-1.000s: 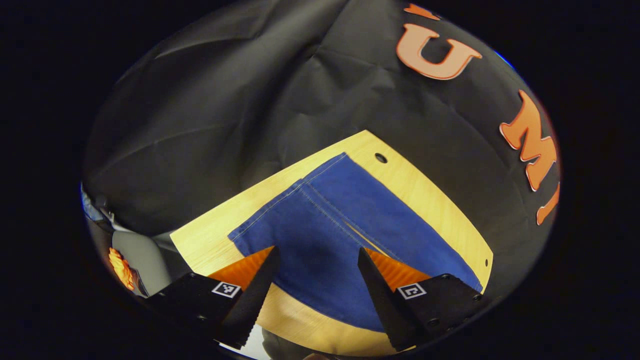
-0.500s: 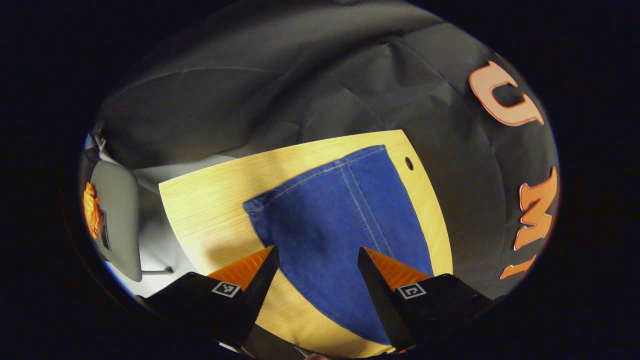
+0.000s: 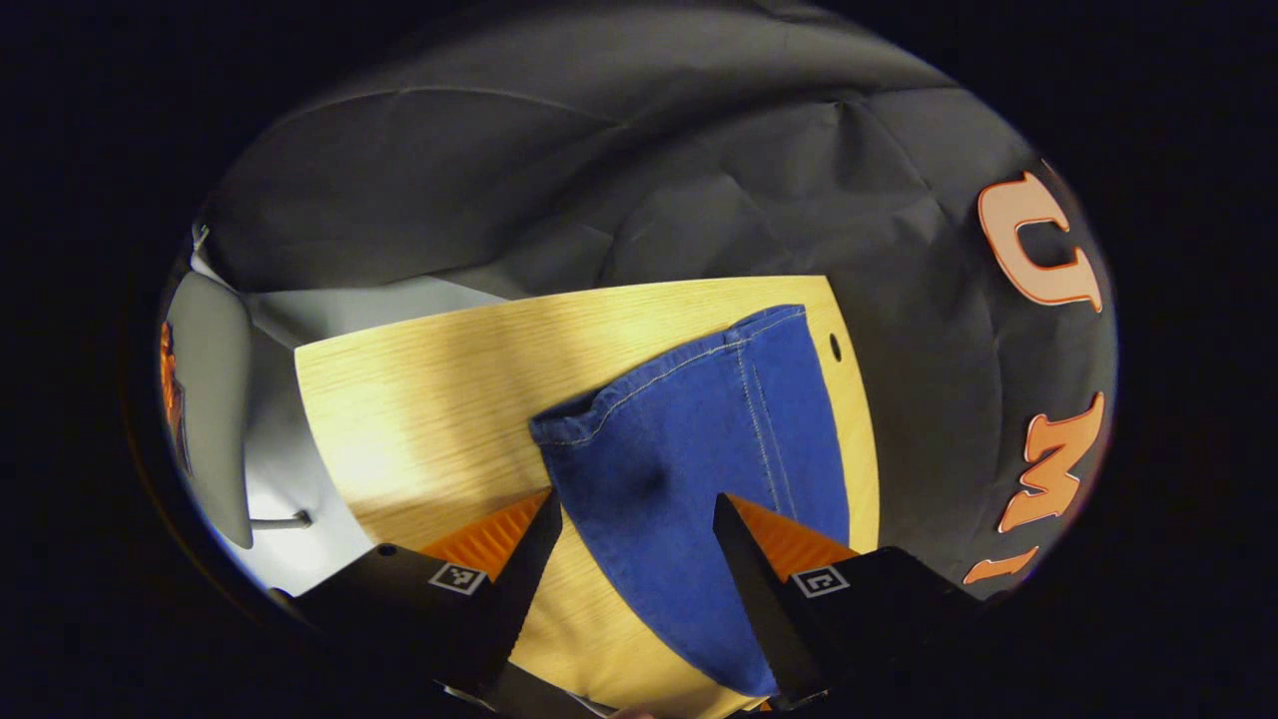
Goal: Grasp the waist and the cuffs of the jeans and fold them to make the two legs overlap; first hold the waist and fold one-third of the jeans toward the cuffs, then hold the cuffs and fold the remaining one-third in the same direction to finish folding.
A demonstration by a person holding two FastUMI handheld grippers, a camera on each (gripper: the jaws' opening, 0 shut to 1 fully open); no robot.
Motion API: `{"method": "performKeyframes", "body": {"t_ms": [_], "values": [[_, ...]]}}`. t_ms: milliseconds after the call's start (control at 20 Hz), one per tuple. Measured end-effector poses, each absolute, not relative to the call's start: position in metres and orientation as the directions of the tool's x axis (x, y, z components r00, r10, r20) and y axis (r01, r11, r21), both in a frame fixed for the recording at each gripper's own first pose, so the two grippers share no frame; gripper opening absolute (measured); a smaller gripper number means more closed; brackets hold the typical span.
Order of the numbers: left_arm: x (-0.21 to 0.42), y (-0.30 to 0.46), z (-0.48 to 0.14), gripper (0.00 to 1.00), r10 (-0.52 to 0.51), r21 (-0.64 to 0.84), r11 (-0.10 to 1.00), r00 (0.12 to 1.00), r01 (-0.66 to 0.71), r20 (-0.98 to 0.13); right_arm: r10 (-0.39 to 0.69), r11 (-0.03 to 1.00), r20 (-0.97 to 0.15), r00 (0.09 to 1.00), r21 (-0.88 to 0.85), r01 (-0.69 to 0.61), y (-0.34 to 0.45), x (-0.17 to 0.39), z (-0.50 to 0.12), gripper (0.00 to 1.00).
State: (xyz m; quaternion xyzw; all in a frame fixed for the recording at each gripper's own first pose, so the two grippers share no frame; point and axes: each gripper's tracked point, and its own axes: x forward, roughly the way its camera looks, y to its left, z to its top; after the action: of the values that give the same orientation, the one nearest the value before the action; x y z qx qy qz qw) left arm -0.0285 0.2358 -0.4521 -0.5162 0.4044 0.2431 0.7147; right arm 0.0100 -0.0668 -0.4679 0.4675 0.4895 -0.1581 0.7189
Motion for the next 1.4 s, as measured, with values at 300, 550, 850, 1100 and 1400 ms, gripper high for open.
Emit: {"method": "performKeyframes", "body": {"t_ms": [300, 550, 850, 1100, 1400], "values": [[-0.006, 0.236, -0.448, 0.85, -0.087, -0.635, 0.318, 0.645, -0.705, -0.759, 0.248, 0.496, -0.864, 0.438, 0.502, 0.709, -0.056, 0.003, -0.492, 0.98], [0.018, 0.234, -0.458, 0.75, -0.085, -0.663, 0.295, 0.672, -0.688, -0.736, 0.264, 0.455, -0.846, 0.463, 0.533, 0.714, -0.053, 0.007, -0.492, 0.98], [0.027, 0.239, -0.485, 0.09, -0.03, -0.588, 0.341, 0.617, -0.733, -0.786, 0.267, 0.427, -0.846, 0.461, 0.533, 0.731, -0.063, -0.007, -0.493, 0.98], [0.015, 0.243, -0.447, 0.02, -0.021, -0.622, 0.364, 0.662, -0.693, -0.749, 0.289, 0.357, -0.799, 0.527, 0.601, 0.715, -0.063, 0.011, -0.497, 0.93], [0.031, 0.237, -0.425, 0.02, -0.022, -0.615, 0.404, 0.665, -0.677, -0.747, 0.279, 0.251, -0.811, 0.514, 0.578, 0.776, -0.054, 0.027, -0.518, 0.36]]}}
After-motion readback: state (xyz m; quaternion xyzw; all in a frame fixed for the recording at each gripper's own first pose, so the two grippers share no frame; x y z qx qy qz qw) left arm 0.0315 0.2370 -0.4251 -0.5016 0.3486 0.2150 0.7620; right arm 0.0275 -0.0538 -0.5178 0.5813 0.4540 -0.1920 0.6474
